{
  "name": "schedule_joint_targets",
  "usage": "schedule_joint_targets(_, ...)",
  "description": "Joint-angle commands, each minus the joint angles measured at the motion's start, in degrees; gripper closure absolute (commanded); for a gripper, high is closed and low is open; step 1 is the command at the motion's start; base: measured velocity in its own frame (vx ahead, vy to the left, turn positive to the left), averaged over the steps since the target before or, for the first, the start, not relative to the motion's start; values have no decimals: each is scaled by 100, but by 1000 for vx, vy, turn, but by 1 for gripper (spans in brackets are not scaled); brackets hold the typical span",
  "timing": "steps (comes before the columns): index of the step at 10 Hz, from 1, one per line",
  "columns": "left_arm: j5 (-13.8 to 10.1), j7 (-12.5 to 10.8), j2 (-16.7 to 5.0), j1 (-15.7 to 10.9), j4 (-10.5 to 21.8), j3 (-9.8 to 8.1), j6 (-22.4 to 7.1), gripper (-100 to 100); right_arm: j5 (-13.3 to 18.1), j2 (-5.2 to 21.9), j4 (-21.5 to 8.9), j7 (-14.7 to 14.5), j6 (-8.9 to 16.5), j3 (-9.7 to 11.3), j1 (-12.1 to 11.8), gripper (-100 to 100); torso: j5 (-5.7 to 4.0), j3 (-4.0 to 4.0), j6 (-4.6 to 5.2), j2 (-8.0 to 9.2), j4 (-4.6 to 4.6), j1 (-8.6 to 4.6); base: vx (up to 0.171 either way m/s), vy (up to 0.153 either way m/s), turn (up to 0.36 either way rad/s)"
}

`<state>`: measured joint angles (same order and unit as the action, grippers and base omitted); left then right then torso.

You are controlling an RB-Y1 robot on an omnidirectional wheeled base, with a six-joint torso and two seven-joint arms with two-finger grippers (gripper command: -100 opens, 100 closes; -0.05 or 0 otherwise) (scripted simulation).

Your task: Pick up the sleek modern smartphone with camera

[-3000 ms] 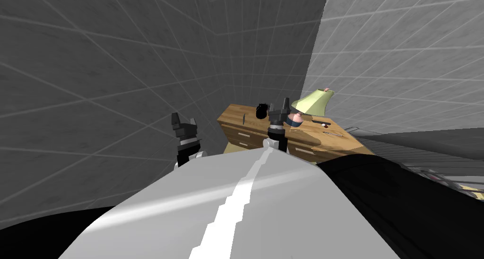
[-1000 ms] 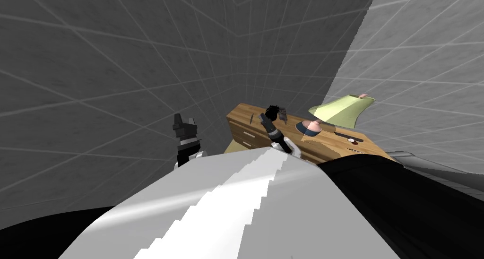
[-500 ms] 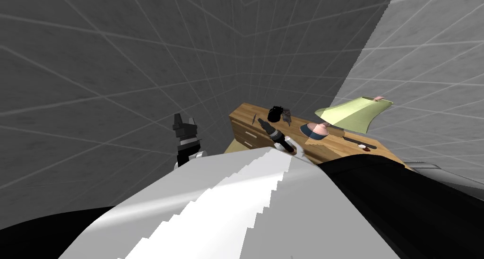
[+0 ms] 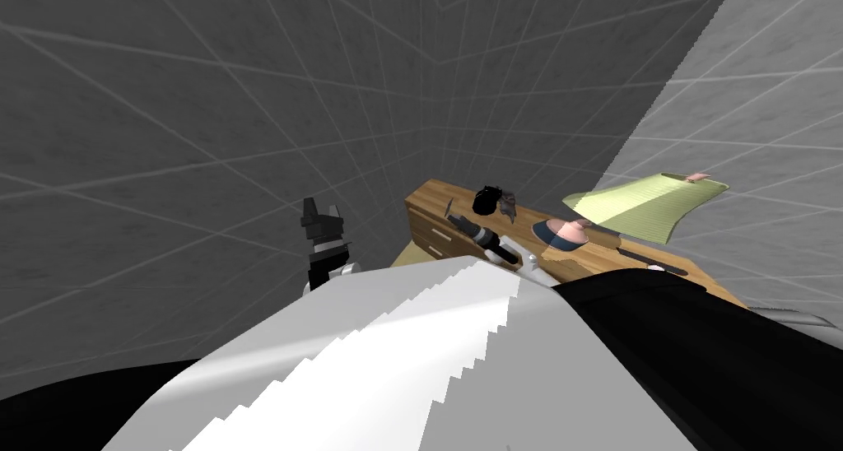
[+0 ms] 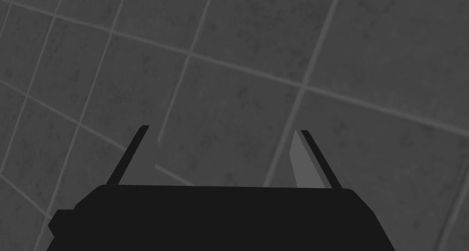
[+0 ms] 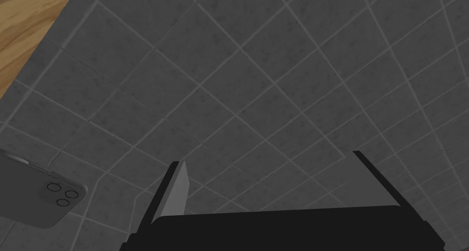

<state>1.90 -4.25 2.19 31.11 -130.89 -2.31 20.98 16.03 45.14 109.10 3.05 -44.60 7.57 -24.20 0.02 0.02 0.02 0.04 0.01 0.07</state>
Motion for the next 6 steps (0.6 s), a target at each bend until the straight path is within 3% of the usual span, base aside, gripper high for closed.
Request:
schedule_joint_targets(1,0,0,0,0,0,0,0,0,88,203,-166,-15,-65,48,76,-100,0,0,0,0,0,0,-13,19,81)
schedule_joint_targets(2,0,0,0,0,0,0,0,0,242,407,-393,-36,-171,94,113,-100,-1,0,2,-1,0,-1,-11,24,168)
schedule_joint_targets(3,0,0,0,0,0,0,0,0,242,524,-393,-36,-171,94,113,-100,0,-1,-1,-3,0,0,-7,18,95)
schedule_joint_targets(6,0,0,0,1,0,-1,0,0,535,1055,-792,-74,-360,183,188,-100,0,-2,4,-5,-1,-2,0,21,138)
